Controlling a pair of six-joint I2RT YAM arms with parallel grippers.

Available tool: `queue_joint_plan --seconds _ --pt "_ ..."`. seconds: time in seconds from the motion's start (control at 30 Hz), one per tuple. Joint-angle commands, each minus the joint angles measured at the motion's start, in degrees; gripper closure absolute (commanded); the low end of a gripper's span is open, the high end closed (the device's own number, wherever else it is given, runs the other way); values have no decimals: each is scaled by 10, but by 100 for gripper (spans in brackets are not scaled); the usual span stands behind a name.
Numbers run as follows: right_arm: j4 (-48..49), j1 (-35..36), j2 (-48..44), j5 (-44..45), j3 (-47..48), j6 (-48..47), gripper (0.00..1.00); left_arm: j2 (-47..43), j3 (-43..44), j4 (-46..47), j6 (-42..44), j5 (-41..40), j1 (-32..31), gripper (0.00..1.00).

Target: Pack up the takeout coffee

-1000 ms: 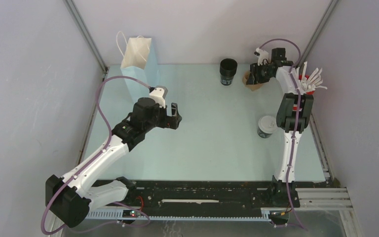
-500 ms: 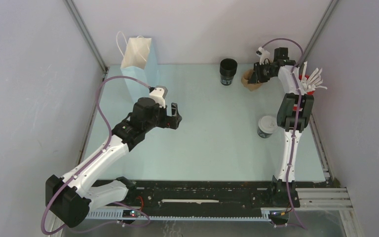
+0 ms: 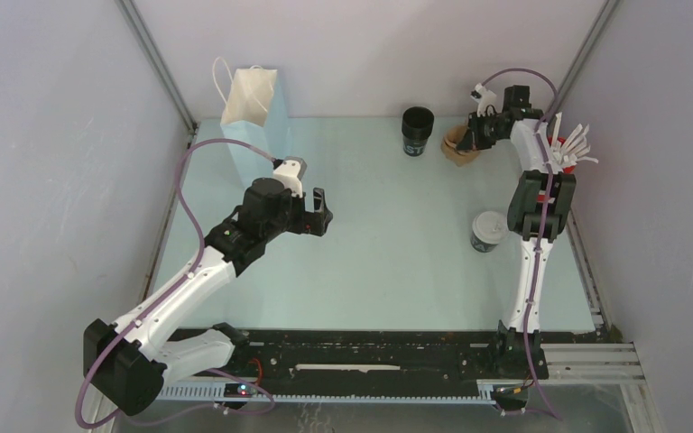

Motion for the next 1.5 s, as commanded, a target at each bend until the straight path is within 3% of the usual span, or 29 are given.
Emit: queue_joint_plan --seconds 0.0,0.23,0.63,0.77,0.9,1.03,1.13,1.2,1.33,1.47 --pt "53 18 -80 71 -40 -12 100 1 12 22 -6 7 4 0" --pt "242 58 -209 205 -236 -51 100 -1 10 23 -7 7 4 0" --pt "195 107 -251 312 -226 -93 100 -8 7 27 -10 8 4 0" --pt "183 139 -305 349 -271 -45 100 -20 16 18 -17 10 5 0" --pt "182 206 -387 371 -369 24 100 -32 59 -37 -15 2 16 0" --pt "174 301 -476 439 -466 92 100 -51 135 -112 -19 17 75 0" --pt "169 373 -529 405 -520 127 100 -72 174 -138 -14 49 119 0" --pt "153 426 -544 347 -540 122 100 -64 196 -161 -20 58 128 0" --pt "123 528 -539 371 -590 101 100 -85 174 -164 -58 67 130 0" --pt "114 580 -548 421 -630 99 100 -115 163 -178 -64 49 133 0"
